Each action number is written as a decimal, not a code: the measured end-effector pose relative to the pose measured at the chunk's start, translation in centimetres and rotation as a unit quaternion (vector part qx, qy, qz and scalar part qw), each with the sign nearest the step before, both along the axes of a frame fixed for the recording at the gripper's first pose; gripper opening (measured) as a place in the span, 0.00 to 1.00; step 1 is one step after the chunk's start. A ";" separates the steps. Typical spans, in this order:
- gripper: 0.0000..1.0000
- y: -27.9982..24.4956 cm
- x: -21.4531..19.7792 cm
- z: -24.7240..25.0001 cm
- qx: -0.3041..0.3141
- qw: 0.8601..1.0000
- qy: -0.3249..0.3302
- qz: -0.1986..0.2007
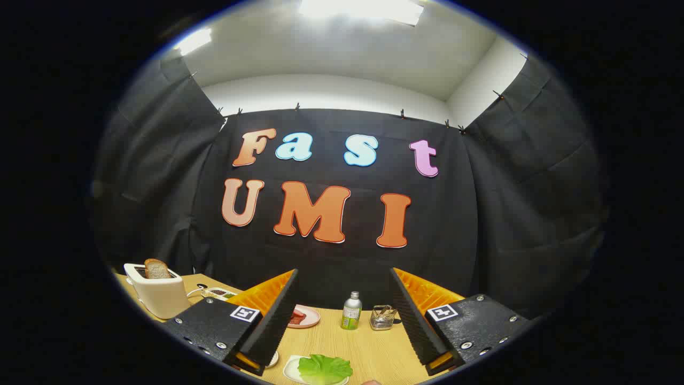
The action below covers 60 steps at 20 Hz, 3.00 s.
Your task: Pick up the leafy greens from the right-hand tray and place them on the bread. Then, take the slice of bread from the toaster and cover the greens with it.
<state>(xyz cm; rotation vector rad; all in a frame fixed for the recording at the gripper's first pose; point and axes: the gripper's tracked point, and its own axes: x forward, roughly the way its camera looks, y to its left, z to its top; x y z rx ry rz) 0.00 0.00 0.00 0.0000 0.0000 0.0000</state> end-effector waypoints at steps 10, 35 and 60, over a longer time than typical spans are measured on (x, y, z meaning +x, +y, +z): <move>0.98 0.1 0.2 -0.4 0.001 1.000 0.002 0.004; 0.98 2.7 1.2 -8.2 0.007 0.983 0.175 0.058; 0.96 6.7 -1.4 -29.9 -0.021 0.820 0.564 0.102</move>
